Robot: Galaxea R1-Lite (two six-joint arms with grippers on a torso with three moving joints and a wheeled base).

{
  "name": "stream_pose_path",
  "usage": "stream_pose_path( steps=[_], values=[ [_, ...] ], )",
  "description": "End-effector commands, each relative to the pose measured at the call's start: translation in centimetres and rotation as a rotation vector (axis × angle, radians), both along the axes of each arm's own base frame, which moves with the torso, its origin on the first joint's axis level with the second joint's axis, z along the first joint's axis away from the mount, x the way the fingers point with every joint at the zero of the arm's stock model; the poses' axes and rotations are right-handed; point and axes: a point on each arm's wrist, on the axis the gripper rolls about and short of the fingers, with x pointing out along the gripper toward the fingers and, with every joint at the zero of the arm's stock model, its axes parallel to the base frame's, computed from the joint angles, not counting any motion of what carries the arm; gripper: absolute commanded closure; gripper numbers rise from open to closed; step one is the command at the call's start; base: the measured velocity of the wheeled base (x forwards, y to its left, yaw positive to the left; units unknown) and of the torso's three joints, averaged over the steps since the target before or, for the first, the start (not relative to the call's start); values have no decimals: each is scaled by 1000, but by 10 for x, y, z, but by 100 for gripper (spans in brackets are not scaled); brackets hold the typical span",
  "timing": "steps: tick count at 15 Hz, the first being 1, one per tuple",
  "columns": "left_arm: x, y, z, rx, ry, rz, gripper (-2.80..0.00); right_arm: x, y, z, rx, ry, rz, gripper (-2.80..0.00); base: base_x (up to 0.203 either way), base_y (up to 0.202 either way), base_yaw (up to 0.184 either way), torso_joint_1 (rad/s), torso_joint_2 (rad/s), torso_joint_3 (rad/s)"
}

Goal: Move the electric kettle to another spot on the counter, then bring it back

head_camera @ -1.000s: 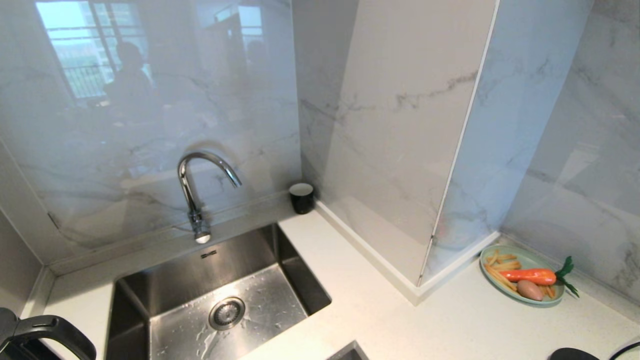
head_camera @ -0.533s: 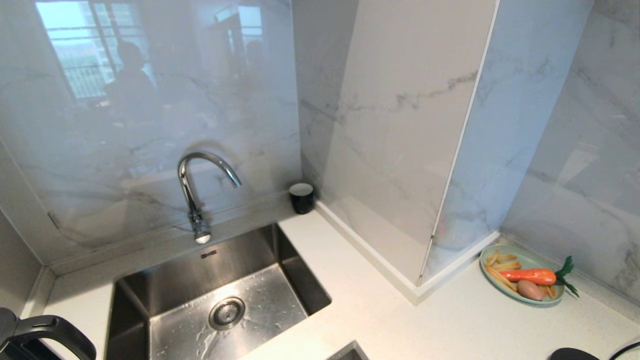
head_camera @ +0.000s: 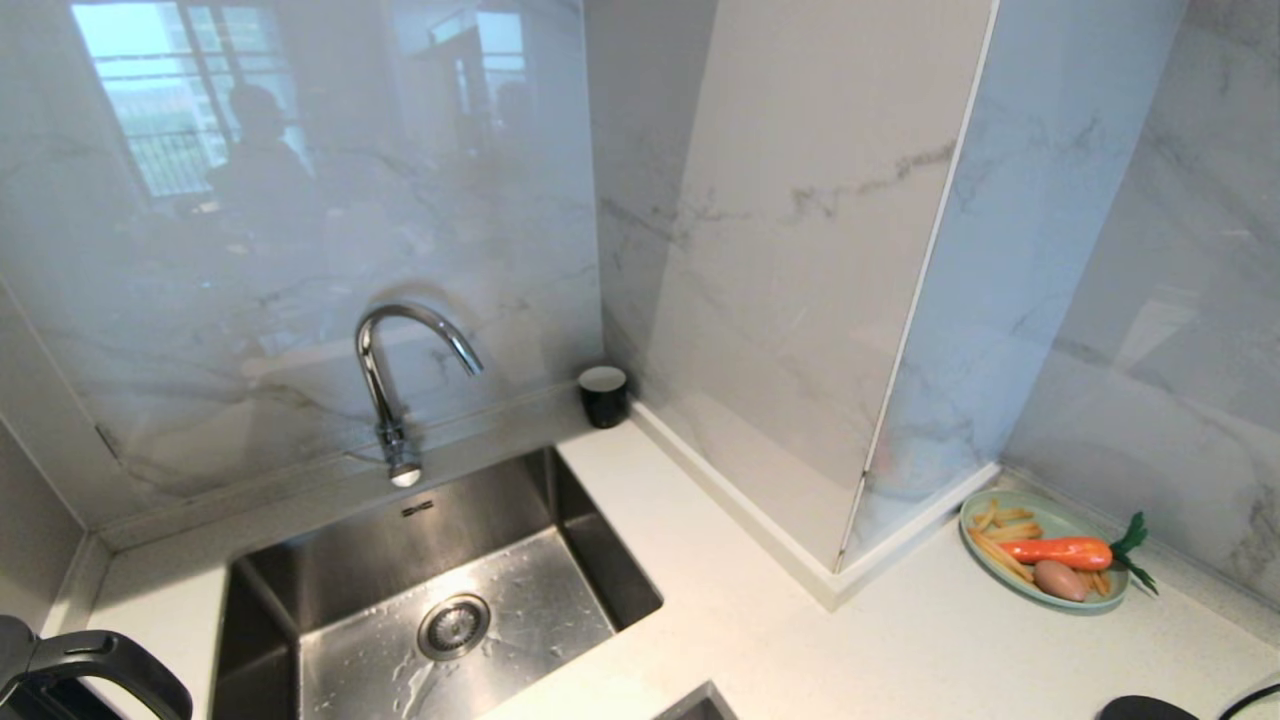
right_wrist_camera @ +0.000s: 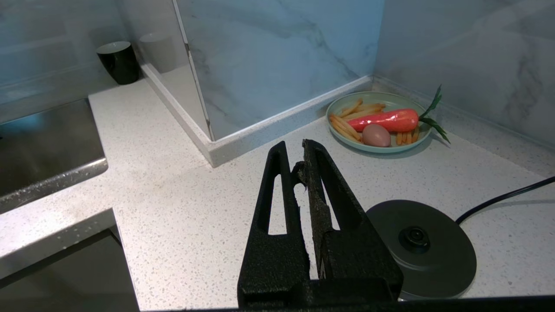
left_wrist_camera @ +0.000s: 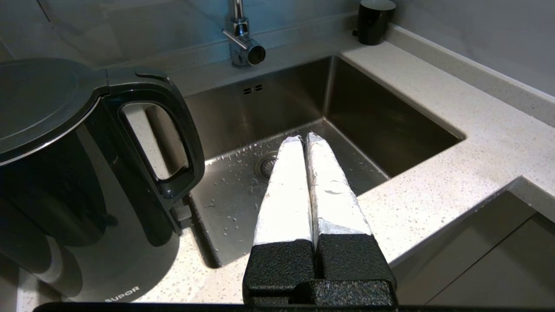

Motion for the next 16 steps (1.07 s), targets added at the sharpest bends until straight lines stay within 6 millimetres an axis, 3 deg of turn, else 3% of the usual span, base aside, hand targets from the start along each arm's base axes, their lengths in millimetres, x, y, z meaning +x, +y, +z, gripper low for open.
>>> stream_pose_path(
  steps=[1, 16],
  values=[
    [0, 0, 0, 0, 1, 1, 0, 0, 0, 0, 0, 0, 1, 0, 0, 0, 0, 0, 0, 0],
    [0, 0, 0, 0, 1, 1, 0, 0, 0, 0, 0, -1, 0, 0, 0, 0, 0, 0, 0, 0]
  ],
)
